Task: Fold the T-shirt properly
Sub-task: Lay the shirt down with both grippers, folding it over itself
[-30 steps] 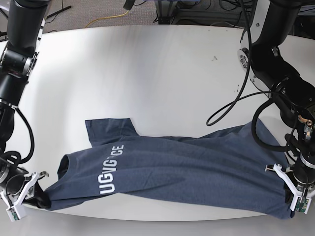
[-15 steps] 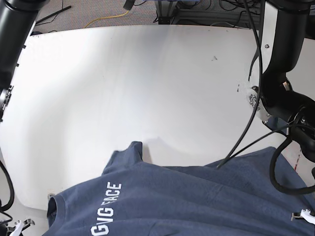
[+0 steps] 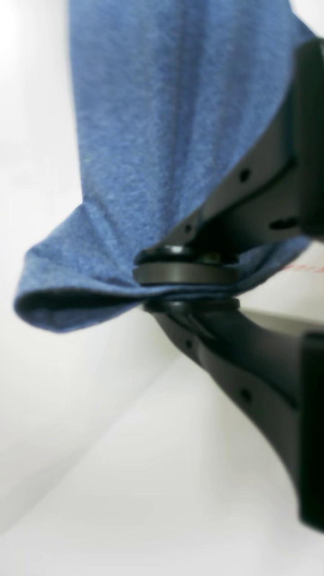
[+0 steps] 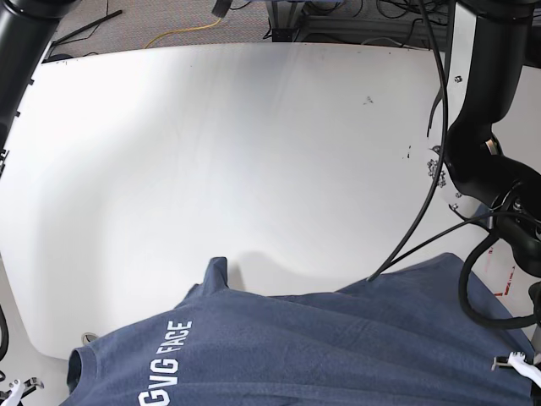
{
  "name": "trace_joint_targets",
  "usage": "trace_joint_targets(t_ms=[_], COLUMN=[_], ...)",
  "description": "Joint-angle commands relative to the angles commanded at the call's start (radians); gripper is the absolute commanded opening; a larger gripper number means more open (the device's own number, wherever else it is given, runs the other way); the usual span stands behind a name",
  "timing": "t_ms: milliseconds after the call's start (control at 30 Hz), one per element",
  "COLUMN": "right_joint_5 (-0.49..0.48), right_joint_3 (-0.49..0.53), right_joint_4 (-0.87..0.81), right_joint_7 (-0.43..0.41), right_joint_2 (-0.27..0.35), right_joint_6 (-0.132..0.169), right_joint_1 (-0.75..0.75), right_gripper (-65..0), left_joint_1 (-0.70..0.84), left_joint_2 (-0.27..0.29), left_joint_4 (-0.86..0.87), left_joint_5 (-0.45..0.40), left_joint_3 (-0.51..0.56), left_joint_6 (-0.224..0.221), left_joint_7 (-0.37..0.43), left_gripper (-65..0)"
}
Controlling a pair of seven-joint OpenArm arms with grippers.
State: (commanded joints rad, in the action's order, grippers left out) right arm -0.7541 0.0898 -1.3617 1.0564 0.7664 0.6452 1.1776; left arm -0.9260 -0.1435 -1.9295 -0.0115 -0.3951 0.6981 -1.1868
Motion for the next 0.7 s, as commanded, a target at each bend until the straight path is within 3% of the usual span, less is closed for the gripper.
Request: trace_joint_targets(t_ms=[367,700], right_joint_5=[-0.002,-0.002], right_joint_3=[-0.236,-0.410], right_joint_4=[-0.110,-0.273], right_joint_7=[0.054,0.077], right_joint_2=[-0.009,-0.089], right_joint_6=[0.002,0.003], right_joint_1=[-0.327,-0.684], right_gripper=[-65.0,-65.0], left_joint_1=[0.190,0.425], left_joint_2=[-0.018,-0.020], left_joint_4=[-0.020,-0.046], left_joint_5=[0.002,0.002], left_joint_3=[-0.052,-0.054], left_joint_6=[0.000,0.000], left_joint_7=[0.000,0.000], left_gripper=[-65.0,-65.0])
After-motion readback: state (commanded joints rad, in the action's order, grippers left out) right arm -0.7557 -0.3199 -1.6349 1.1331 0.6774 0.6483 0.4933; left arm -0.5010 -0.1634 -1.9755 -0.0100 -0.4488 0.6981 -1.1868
